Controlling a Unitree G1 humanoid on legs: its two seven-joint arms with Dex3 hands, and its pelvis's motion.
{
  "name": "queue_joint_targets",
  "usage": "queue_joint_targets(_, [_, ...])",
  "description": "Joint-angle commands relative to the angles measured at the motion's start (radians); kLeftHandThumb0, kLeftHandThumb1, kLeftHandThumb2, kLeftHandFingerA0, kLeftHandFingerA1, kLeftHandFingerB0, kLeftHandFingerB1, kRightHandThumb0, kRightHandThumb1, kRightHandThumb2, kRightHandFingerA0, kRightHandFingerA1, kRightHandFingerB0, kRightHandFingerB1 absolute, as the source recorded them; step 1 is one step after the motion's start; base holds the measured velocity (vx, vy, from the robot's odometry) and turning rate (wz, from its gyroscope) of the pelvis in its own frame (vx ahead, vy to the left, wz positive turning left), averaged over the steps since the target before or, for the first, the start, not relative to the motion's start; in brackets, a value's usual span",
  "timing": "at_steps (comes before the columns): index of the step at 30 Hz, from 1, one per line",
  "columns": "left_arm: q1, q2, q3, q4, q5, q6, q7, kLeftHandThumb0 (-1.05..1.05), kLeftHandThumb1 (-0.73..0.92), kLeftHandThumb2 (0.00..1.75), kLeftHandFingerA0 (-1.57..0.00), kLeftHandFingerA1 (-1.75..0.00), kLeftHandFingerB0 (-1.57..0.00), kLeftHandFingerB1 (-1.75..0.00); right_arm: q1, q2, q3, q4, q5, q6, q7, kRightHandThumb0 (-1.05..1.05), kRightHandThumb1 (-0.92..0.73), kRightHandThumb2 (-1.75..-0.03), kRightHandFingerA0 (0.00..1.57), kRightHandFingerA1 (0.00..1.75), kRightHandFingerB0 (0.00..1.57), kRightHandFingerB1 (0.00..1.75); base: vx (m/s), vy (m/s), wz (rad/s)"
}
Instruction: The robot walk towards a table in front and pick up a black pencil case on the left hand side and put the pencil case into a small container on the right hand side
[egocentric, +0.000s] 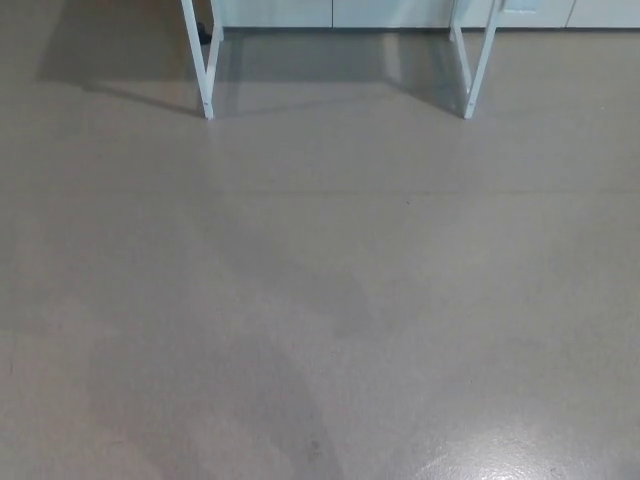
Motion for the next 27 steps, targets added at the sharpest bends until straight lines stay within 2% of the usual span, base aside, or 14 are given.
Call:
queue_joint_targets(1, [0.026,0.02,0.015,-0.013,-0.054,-0.006,-0.056,-0.21,0.54,0.56,-0.29,-0.38,-0.24,-0.31,0.007,-0.019,-0.008,0.034,0.022,-0.072,0.038,-0.58,-0.45,-0.55,0.92,0.55,0.64,0.49,0.0,0.0,0.0])
queue_joint_targets(6, [0.061,0.028,0.002,-0.004,-0.046,-0.033,-0.073,-0.23,0.54,0.56,-0.27,-0.39,-0.22,-0.31,0.047,-0.018,-0.003,0.041,0.017,-0.105,0.042,-0.58,-0.46,-0.55,0.93,0.53,0.66,0.48,0.0,0.0,0.0])
queue_joint_targets(7, [0.07,0.026,0.002,0.007,-0.051,-0.048,-0.086,-0.26,0.51,0.6,-0.24,-0.42,-0.24,-0.35,0.055,-0.019,-0.002,0.048,0.015,-0.108,0.041,-0.56,-0.46,-0.55,0.92,0.52,0.64,0.47,0.0,0.0,0.0])
queue_joint_targets(11, [0.082,0.023,-0.001,0.015,-0.046,-0.054,-0.071,-0.23,0.54,0.56,-0.29,-0.39,-0.26,-0.32,0.068,-0.02,-0.002,0.055,0.016,-0.12,0.045,-0.56,-0.46,-0.55,0.91,0.53,0.63,0.48,0.0,0.0,0.0])
queue_joint_targets(16, [0.085,0.027,-0.001,0.031,-0.052,-0.068,-0.084,-0.25,0.51,0.6,-0.24,-0.41,-0.24,-0.35,0.064,-0.02,0.003,0.072,0.008,-0.123,0.042,-0.56,-0.47,-0.56,0.9,0.55,0.65,0.48,0.0,0.0,0.0])
queue_joint_targets(19, [0.084,0.025,0.004,0.041,-0.06,-0.071,-0.092,-0.2,0.53,0.56,-0.29,-0.41,-0.25,-0.32,0.07,-0.021,0.007,0.076,0.006,-0.136,0.042,-0.57,-0.47,-0.55,0.88,0.57,0.64,0.49,0.0,0.0,0.0])
queue_joint_targets(23, [0.082,0.024,0.004,0.048,-0.061,-0.071,-0.086,-0.24,0.49,0.59,-0.27,-0.42,-0.26,-0.36,0.073,-0.021,0.009,0.074,0.006,-0.142,0.042,-0.56,-0.47,-0.55,0.91,0.56,0.65,0.49,0.0,0.0,0.0])
queue_joint_targets(27, [0.078,0.026,0.001,0.049,-0.061,-0.077,-0.094,-0.2,0.53,0.56,-0.3,-0.42,-0.25,-0.32,0.063,-0.022,0.013,0.079,0.002,-0.138,0.037,-0.57,-0.46,-0.55,0.9,0.57,0.64,0.5,-0.05,-0.004,0.0])
